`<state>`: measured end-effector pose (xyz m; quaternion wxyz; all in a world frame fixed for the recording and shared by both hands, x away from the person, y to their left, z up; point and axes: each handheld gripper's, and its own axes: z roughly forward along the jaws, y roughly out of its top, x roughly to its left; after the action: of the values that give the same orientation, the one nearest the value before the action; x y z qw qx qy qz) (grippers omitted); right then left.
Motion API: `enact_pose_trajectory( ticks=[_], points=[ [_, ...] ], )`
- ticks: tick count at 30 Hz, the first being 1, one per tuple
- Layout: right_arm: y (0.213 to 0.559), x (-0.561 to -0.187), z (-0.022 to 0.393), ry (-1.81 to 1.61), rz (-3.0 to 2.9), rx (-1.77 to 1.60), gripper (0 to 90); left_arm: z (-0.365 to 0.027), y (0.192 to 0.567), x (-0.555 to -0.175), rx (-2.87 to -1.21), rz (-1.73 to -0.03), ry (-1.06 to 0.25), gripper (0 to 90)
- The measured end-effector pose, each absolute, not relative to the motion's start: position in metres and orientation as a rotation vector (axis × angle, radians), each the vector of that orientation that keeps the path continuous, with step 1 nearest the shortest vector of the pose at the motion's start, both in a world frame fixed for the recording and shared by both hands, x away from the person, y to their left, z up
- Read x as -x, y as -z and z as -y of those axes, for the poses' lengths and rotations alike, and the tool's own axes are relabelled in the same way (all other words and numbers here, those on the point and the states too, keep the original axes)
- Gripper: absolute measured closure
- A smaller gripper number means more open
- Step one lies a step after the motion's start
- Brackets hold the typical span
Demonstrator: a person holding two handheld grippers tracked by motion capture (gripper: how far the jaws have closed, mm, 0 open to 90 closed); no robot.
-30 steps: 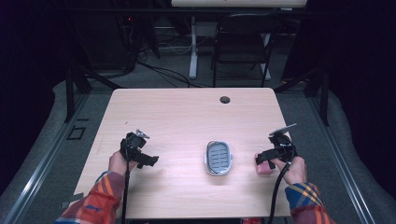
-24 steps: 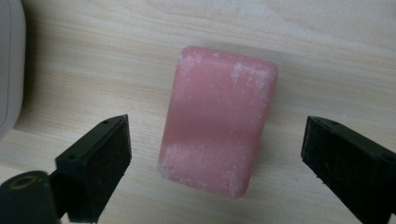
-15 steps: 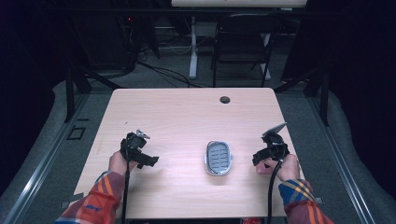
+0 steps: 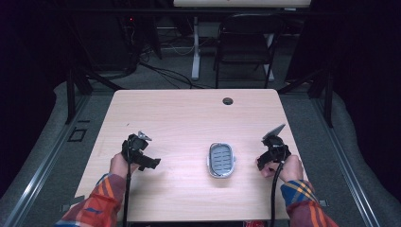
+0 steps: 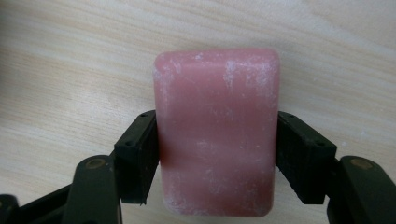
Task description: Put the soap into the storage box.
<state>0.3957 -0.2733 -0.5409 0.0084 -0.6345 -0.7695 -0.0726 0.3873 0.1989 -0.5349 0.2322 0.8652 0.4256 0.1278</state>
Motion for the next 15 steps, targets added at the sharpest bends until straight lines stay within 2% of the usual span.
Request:
enact_pose_trajectory(
  ticks=[15],
  points=[
    [0.5432,-0.401,0.2661,0.06,2.476,1.892,36.8,-0.1988,0.5344,-0.3872,-2.388,-1.164,-0.348,0.5]
  ],
)
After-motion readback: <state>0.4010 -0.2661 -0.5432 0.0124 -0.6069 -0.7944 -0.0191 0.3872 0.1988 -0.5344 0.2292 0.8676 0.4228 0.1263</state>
